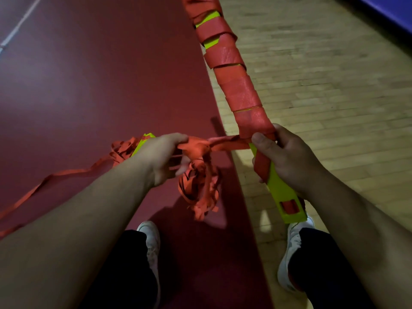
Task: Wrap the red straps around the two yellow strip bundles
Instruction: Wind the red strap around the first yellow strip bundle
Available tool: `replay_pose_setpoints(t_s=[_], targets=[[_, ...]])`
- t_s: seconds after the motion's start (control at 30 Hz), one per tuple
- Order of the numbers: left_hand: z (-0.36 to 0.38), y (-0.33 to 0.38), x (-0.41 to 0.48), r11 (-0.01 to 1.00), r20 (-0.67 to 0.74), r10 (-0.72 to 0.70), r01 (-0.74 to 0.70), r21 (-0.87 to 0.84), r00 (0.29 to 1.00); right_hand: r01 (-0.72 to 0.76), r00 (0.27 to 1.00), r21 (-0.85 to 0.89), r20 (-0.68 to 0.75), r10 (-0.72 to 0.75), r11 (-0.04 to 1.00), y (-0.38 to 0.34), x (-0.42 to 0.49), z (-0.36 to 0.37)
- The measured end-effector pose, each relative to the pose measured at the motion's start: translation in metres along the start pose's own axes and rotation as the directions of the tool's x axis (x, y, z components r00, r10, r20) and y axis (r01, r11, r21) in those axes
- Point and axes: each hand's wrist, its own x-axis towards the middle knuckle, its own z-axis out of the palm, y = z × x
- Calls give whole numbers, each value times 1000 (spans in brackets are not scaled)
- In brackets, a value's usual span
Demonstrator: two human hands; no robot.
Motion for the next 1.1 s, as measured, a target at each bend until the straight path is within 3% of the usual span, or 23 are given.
replay_pose_setpoints(t_s=[0.1, 0.2, 0.3, 0.43, 0.5, 0.6, 0.67, 0.73, 0.83, 0.97, 1.03, 1.1], targets=[[0, 6, 6, 967, -3, -36, 34, -253, 999, -14, 1000, 7, 20, 14, 1000, 2, -1, 4], [-2, 14, 7, 879, 146, 87, -7, -477, 985, -16, 999, -2, 42, 16, 1000, 0, -3, 9], [-8, 21, 2, 886, 307, 233, -71, -458, 923, -11, 998, 28, 59, 9, 1000, -4, -5, 6], [-15, 23, 0, 854, 306, 469, -336, -397, 829, 19, 999, 28, 30, -20, 999, -8, -4, 2], [-12, 21, 0, 856, 257, 506, -441, -272, 823, 38, 999, -7, 8, -38, 999, -5, -1, 1], [-4, 9, -3, 862, 120, 458, -473, 183, 881, 38, 999, -19, 8, -38, 999, 1, -1, 5], [5, -1, -5, 799, 154, 320, -353, 487, 935, 44, 999, -26, 21, -44, 999, 2, -3, 8], [12, -6, -6, 800, 135, 135, -188, 569, 982, 71, 997, -58, 34, -69, 996, 0, -5, 11], [13, -1, -5, 916, 87, -11, -24, 401, 996, 97, 994, -92, 62, -91, 991, -2, -7, 12], [1, 11, -1, 988, 139, -140, 148, -47, 980, 105, 992, -75, 84, -99, 992, -1, -9, 13], [-2, 15, 2, 949, 148, -66, 107, -295, 987, 98, 992, -66, 90, -91, 993, -1, -9, 15], [-3, 14, 5, 953, 107, 43, -9, -302, 993, 82, 994, -64, 84, -77, 995, -1, -8, 13]])
